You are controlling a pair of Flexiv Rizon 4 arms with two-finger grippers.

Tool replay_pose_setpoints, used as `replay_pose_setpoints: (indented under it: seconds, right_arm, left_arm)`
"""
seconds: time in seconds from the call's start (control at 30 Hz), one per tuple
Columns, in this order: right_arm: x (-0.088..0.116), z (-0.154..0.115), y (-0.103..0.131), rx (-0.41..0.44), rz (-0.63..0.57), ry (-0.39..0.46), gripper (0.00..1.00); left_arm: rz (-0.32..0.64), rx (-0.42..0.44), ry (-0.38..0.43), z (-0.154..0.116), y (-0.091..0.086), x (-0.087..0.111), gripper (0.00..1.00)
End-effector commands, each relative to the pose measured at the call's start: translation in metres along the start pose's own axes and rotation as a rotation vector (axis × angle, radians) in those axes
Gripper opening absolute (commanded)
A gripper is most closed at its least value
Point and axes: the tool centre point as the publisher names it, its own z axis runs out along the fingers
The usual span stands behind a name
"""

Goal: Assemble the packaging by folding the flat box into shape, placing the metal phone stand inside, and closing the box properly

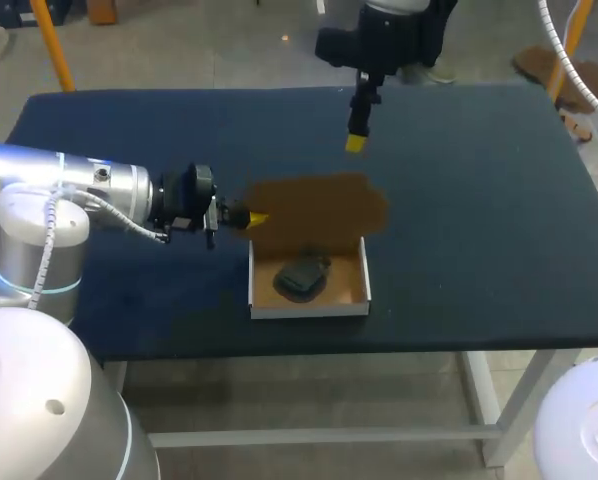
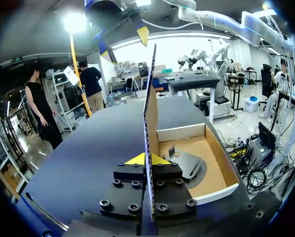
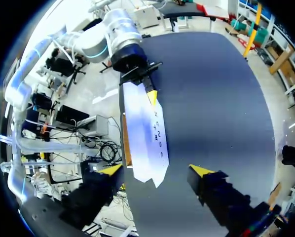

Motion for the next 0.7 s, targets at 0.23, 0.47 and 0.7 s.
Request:
replay_pose_setpoints:
  seconds: [0.23, 0.47, 0.7]
  right_arm:
    - [-0.002, -0.003, 0.010, 0.027, -0.028, -0.030, 0.86]
    - [-0.003, 0.003, 0.020, 0.073, -0.045, -0.117, 0.77]
    - [-0.007, 0.013, 0.030, 0.081, -0.091, -0.171, 0.62]
  left_arm:
    - [-0.004, -0.007, 0.010, 0.000, -0.001, 0.000, 0.00]
    - [-0.004, -0.007, 0.010, 0.000, -0.001, 0.000, 0.00]
    - [-0.004, -0.007, 0.010, 0.000, -0.001, 0.000, 0.00]
